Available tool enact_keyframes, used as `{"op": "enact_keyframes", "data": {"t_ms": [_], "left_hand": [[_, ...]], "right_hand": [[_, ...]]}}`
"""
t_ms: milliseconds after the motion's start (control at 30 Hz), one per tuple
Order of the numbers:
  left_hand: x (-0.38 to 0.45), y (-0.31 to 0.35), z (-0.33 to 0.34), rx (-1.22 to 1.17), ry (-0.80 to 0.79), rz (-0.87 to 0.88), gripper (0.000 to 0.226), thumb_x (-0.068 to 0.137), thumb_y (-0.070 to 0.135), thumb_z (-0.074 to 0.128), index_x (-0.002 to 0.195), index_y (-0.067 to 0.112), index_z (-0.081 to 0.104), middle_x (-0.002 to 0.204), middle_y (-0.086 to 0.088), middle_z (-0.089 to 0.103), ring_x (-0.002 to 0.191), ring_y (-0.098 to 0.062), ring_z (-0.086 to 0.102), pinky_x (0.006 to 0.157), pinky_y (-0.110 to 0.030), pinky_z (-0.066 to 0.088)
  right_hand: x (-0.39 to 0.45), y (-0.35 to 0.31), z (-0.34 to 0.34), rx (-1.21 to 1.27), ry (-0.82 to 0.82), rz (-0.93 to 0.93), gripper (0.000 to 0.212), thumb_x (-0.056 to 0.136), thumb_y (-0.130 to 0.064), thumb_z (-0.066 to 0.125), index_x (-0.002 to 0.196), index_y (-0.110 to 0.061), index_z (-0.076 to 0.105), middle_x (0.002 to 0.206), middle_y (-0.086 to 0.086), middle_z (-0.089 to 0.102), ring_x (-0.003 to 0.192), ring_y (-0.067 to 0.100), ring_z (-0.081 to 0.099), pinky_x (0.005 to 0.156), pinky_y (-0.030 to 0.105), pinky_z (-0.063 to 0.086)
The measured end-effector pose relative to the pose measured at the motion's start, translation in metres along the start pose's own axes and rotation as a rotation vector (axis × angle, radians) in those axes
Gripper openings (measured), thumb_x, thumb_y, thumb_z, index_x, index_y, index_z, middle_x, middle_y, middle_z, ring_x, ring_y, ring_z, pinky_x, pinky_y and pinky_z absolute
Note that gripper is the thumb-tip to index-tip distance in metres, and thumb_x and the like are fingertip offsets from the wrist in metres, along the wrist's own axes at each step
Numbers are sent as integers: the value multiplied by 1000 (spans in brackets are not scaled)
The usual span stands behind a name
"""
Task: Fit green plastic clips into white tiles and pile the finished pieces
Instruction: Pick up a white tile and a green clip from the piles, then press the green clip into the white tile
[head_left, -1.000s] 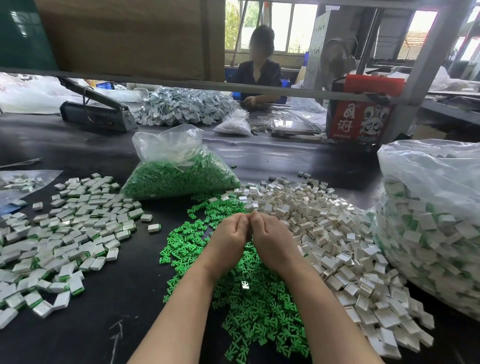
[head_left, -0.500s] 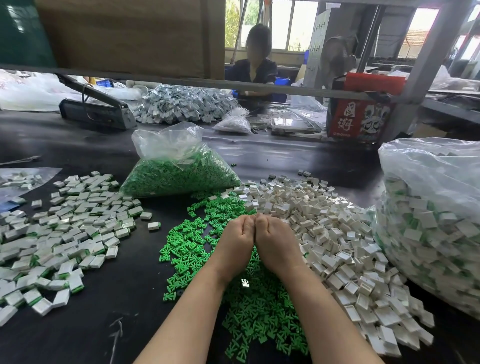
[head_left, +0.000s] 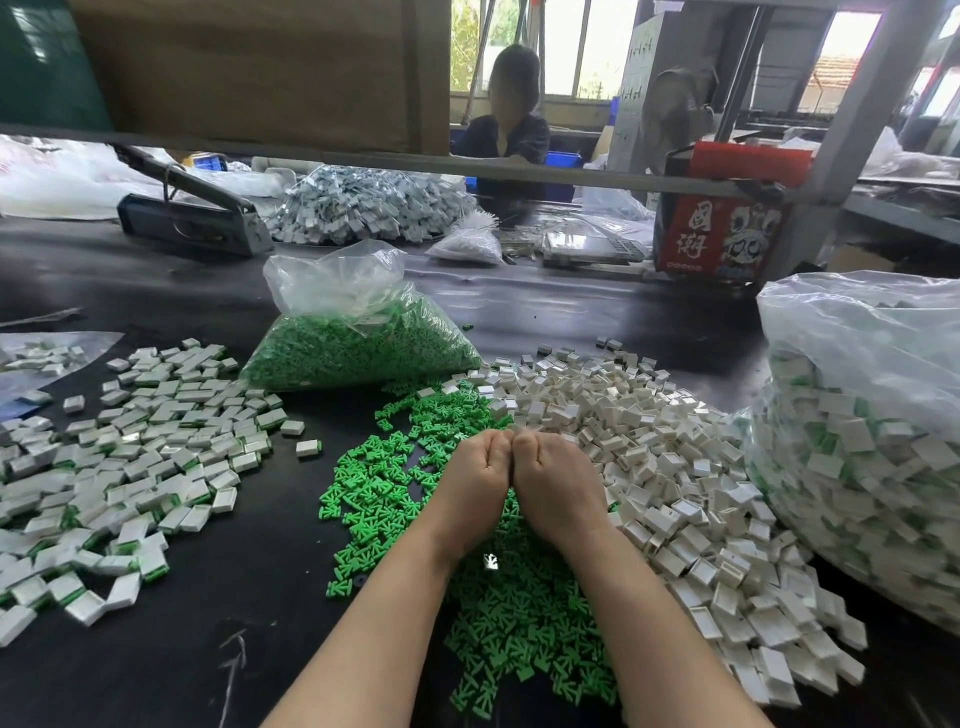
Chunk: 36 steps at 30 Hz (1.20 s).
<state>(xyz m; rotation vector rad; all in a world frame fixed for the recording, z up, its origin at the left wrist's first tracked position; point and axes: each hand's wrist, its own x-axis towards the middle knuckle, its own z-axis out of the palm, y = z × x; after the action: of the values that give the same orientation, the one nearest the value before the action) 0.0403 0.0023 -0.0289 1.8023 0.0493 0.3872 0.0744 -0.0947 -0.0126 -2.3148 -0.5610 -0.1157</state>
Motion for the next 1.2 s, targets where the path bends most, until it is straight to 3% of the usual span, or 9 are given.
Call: {"op": "enact_keyframes", "data": {"t_ms": [233, 367, 433, 600, 733, 833, 1000, 1100, 1200], "left_hand": [[-1, 2, -2, -15, -38, -14, 34, 106, 14, 37, 87, 25, 62, 87, 5, 67, 76, 11, 62, 71, -8, 46], [1, -1, -12, -89, -137, -109, 29, 106, 21, 38, 98, 16, 65, 104, -15, 70, 99, -18, 65, 94, -38, 52], [1, 0, -19, -120, -185, -151, 32, 99, 32, 43, 99, 11, 67, 101, -16, 68, 94, -23, 60, 94, -47, 49], [0, 4, -25, -122, -231, -152, 46, 90, 37, 46, 94, -6, 61, 82, -10, 55, 78, -20, 46, 74, -41, 37], [-1, 6, -25, -166, -201, -161, 40, 91, 37, 48, 92, 2, 68, 76, -4, 59, 75, -19, 47, 69, -34, 40], [0, 5, -22, -196, -188, -164, 40, 100, 30, 47, 92, -5, 65, 78, -10, 57, 76, -21, 48, 71, -35, 40], [2, 0, -23, -250, -176, -195, 35, 105, 16, 42, 80, 11, 66, 61, 6, 64, 57, -4, 57, 53, -13, 44], [1, 1, -23, -294, -174, -203, 33, 104, 16, 42, 84, 10, 66, 63, 6, 66, 57, -2, 59, 53, -12, 45], [1, 2, -21, -287, -159, -194, 31, 105, 19, 42, 90, 8, 67, 76, 0, 66, 73, -10, 59, 66, -19, 48]], "right_hand": [[1, 5, -1, -38, 4, -1, 46, 102, -28, 30, 60, -20, 49, 80, 10, 66, 75, 29, 59, 69, 41, 49], [3, 6, -4, -3, -60, -5, 44, 103, -30, 29, 79, -13, 61, 81, 5, 65, 76, 23, 59, 73, 40, 50], [4, 6, -7, 52, -100, 2, 42, 104, -32, 33, 78, -14, 61, 78, 4, 65, 75, 22, 59, 74, 42, 50], [5, 8, -12, 146, -144, -34, 30, 102, -29, 40, 80, -15, 55, 77, 5, 61, 76, 25, 57, 77, 52, 49], [3, 10, -10, 178, -104, -75, 22, 102, -31, 41, 88, -22, 55, 79, -1, 62, 76, 21, 58, 75, 50, 49], [3, 11, -10, 160, -71, -123, 19, 102, -29, 40, 97, -23, 58, 82, 0, 65, 78, 21, 61, 74, 45, 50], [1, 7, -12, 102, -133, -192, 20, 94, -32, 36, 96, -21, 52, 77, -3, 60, 73, 18, 58, 70, 40, 50], [2, 9, -11, 92, -107, -196, 20, 99, -25, 37, 93, -15, 53, 73, -2, 58, 70, 20, 56, 69, 43, 49], [3, 11, -9, 53, -74, -197, 24, 102, -23, 35, 92, -13, 55, 76, 4, 61, 70, 21, 58, 69, 42, 49]]}}
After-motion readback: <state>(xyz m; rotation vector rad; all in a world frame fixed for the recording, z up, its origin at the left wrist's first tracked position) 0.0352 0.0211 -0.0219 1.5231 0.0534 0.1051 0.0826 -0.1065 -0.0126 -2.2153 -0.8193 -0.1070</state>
